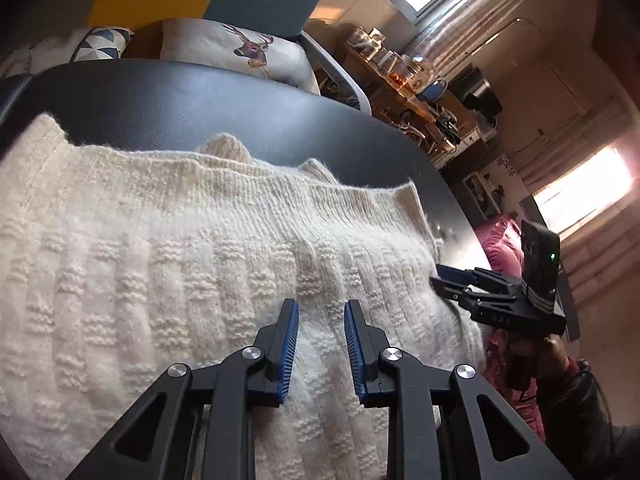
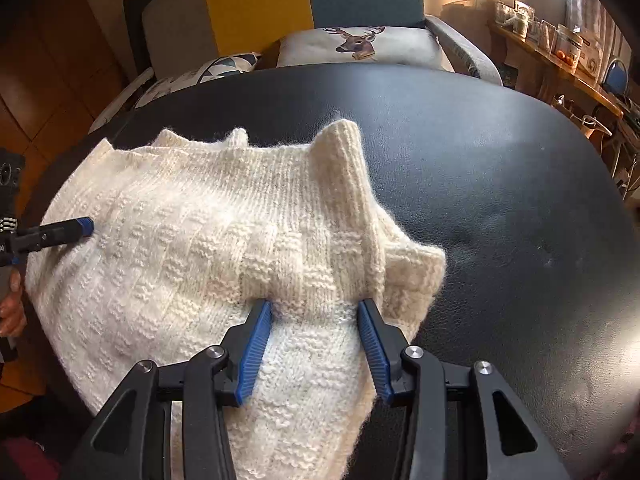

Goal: Fold clothes

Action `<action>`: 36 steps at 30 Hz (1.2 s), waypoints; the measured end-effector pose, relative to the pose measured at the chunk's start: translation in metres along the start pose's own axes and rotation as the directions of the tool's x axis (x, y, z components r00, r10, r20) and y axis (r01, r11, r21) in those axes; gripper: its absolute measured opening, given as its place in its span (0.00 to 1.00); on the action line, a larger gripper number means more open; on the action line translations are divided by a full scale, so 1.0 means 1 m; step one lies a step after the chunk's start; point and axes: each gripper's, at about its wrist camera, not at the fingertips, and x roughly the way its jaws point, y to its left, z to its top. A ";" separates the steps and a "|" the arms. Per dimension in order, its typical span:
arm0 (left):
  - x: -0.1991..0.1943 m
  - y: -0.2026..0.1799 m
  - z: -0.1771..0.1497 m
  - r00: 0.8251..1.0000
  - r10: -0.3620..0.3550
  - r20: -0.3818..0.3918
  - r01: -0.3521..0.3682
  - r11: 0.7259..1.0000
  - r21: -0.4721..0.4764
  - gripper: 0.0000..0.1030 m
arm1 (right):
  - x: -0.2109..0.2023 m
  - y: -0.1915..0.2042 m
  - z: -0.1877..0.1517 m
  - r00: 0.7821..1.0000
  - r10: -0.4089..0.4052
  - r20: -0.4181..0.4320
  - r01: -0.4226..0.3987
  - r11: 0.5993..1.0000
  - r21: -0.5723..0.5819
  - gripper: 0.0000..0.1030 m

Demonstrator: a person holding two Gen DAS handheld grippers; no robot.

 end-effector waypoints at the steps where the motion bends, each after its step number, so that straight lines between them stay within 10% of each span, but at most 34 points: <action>1: -0.011 0.005 0.001 1.000 0.004 0.022 -0.004 1.000 -0.015 0.26 | -0.001 0.002 0.001 1.000 -0.004 0.003 0.004 1.000 0.005 0.44; 7: -0.094 0.075 -0.005 0.983 0.145 0.117 -0.130 0.984 -0.123 0.34 | -0.035 0.022 0.010 0.991 -0.033 0.127 0.028 0.999 0.042 0.45; 10: -0.133 0.113 -0.009 0.968 0.208 0.139 -0.181 0.966 -0.184 0.54 | -0.047 0.041 0.012 0.982 0.048 0.184 -0.058 0.997 0.050 0.45; 18: -0.134 0.173 -0.017 0.999 0.024 0.036 -0.011 0.949 -0.315 0.70 | -0.001 0.079 0.002 0.998 0.011 0.055 -0.015 0.998 0.060 0.46; 26: -0.109 0.187 -0.011 0.986 -0.168 -0.007 0.156 0.926 -0.344 0.74 | 0.009 0.078 0.001 0.999 0.013 0.049 -0.017 0.997 0.081 0.48; 34: -0.094 0.165 0.001 0.993 -0.120 -0.021 0.112 0.965 -0.238 0.82 | 0.008 0.074 -0.004 0.996 0.040 0.084 -0.046 0.996 0.082 0.51; 36: -0.093 0.158 -0.001 0.998 -0.068 -0.013 0.064 0.977 -0.203 0.68 | 0.007 0.072 -0.006 0.994 0.049 0.093 -0.057 0.995 0.079 0.51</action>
